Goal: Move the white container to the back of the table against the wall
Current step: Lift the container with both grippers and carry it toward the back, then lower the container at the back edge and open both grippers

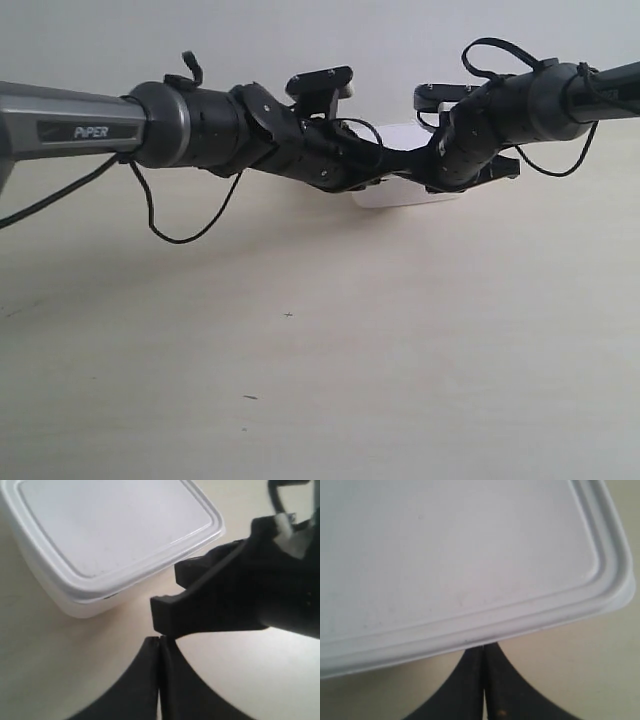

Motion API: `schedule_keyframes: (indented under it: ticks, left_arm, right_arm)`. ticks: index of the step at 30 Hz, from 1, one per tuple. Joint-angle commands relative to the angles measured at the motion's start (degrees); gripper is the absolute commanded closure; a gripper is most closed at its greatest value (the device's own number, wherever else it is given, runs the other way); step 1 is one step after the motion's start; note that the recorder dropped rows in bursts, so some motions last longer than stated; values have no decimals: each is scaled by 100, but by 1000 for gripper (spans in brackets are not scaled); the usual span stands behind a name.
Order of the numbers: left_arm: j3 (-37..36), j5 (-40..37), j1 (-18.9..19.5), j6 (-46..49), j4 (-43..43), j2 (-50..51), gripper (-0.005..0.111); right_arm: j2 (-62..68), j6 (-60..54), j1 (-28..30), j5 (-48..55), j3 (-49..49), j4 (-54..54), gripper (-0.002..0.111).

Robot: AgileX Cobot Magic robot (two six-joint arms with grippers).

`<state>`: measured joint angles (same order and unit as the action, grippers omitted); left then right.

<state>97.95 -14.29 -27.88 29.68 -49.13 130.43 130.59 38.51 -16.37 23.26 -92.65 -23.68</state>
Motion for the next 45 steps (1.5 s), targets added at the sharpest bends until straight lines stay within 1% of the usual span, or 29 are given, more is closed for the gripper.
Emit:
schedule_keyframes:
  ticks: [1, 5, 9, 13, 15, 19, 22, 24, 29, 36, 40, 45]
  left_arm:
    - [-737, 386, 20, -31, 27, -524, 107]
    - [-1369, 574, 20, -6, 27, -899, 107]
    - [-1770, 574, 20, -6, 27, -1161, 107]
    - [-2196, 702, 20, -6, 27, -1466, 107]
    - [-2390, 811, 20, -6, 27, -1607, 107]
    - [-2824, 974, 20, -6, 15, -1923, 107]
    - [-3074, 1015, 20, -6, 15, -2113, 107]
    - [-3191, 1015, 20, -6, 26, -2200, 107]
    - [-3423, 1110, 20, 17, 39, -2415, 107]
    - [-3481, 1149, 20, 17, 61, -2468, 107]
    - [-3520, 1072, 20, 17, 61, -2468, 107]
    - [-3800, 1236, 20, 17, 61, -2603, 107]
  right_arm:
    - [20, -105, 13, -258, -36, 163, 108]
    - [20, -105, 13, -409, -36, 238, 108]
    - [20, -163, 2, -491, -36, 289, 108]
    - [20, -1088, 2, -751, -36, 1280, 108]
    - [35, -1367, 2, -825, -36, 1577, 108]
    - [131, -1368, 2, -900, -89, 1630, 108]
    - [328, -1400, 2, -629, -339, 1630, 108]
    - [452, -1410, 2, -469, -547, 1630, 108]
    - [588, -1546, 2, -471, -897, 1630, 108]
    - [881, -1546, 2, -198, -1516, 1671, 108]
    - [1035, -1596, 2, -116, -1731, 1671, 108]
    - [1200, -1600, 2, -116, -1955, 1671, 108]
